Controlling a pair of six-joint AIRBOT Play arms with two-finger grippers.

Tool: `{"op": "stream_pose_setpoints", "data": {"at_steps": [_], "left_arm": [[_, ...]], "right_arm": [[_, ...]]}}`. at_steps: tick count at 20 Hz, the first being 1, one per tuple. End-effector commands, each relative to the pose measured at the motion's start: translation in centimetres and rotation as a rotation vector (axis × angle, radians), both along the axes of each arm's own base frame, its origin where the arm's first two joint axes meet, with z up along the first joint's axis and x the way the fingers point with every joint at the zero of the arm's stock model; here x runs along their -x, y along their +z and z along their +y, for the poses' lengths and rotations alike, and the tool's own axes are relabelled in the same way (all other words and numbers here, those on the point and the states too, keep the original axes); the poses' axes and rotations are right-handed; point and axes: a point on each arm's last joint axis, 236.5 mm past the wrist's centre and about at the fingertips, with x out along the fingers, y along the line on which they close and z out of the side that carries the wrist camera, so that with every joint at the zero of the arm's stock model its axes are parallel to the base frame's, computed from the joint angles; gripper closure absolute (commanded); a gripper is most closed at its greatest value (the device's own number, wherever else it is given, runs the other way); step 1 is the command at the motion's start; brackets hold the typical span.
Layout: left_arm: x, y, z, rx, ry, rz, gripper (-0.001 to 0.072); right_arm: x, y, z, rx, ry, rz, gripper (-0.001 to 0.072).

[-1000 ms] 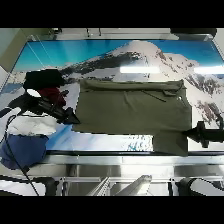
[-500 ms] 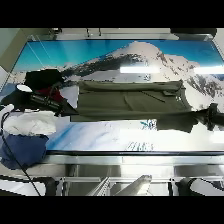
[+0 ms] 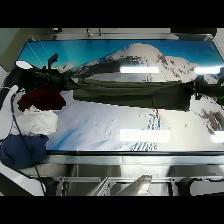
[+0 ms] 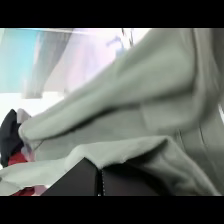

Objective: Fold the shirts.

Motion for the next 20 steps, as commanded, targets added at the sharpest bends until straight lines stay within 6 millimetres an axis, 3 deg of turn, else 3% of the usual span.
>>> {"op": "stream_pose_setpoints", "data": {"at_steps": [1, 5, 6, 7, 8, 9, 10, 12, 13, 14, 16, 17, 18, 20], "left_arm": [[-3.0, -2.9, -1.2, -0.001, -0.010, -0.007, 0.0693], [-5.4, -5.3, -1.7, 0.004, -0.004, 0.008, 0.0694], [-5.8, -5.6, -1.7, 0.005, -0.003, 0.007, 0.0694], [-6.2, -5.7, -1.6, 0.004, -0.003, -0.001, 0.0693], [-6.5, -5.6, -1.5, 0.003, 0.004, -0.010, 0.0691], [-7.0, -5.6, -1.1, 0.000, 0.023, -0.021, 0.0604], [-7.4, -5.5, -0.5, -0.002, 0.044, -0.030, 0.0419], [-7.9, -5.1, 0.7, 0.001, 0.079, -0.032, 0.0419], [-8.0, -4.6, 1.4, 0.002, 0.098, -0.027, 0.0419], [-8.2, -3.8, 2.3, 0.003, 0.116, -0.033, 0.0419], [-8.7, -1.5, 4.5, 0.003, 0.163, -0.063, 0.0419], [-8.9, 0.0, 5.6, 0.001, 0.186, -0.087, 0.0419], [-9.1, 1.5, 6.5, -0.003, 0.204, -0.113, 0.0419], [-8.8, 4.0, 7.1, -0.007, 0.207, -0.153, 0.0419]], "right_arm": [[-4.5, -3.2, 0.8, 0.014, 0.019, -0.002, 0.0697], [-7.3, -5.2, -1.1, 0.054, -0.041, -0.010, 0.0688], [-7.8, -5.3, -1.7, 0.069, -0.062, -0.017, 0.0595], [-8.2, -5.3, -2.3, 0.086, -0.088, -0.023, 0.0433], [-8.5, -5.1, -2.7, 0.097, -0.102, -0.030, 0.0407], [-8.7, -5.1, -3.1, 0.121, -0.106, -0.047, 0.0407], [-8.9, -4.9, -3.2, 0.153, -0.088, -0.073, 0.0406], [-8.9, -4.2, -3.4, 0.195, -0.049, -0.115, 0.0404], [-8.7, -3.7, -3.5, 0.210, -0.019, -0.128, 0.0332], [-8.4, -3.3, -3.9, 0.231, 0.016, -0.134, 0.0211], [-7.4, -2.6, -5.5, 0.304, 0.086, -0.124, 0.0176], [-6.9, -2.9, -7.2, 0.350, 0.081, -0.077, 0.0057], [-6.2, -3.7, -8.7, 0.393, 0.070, -0.016, -0.0005], [-4.3, -5.6, -9.6, 0.428, 0.104, 0.086, -0.0005]]}}
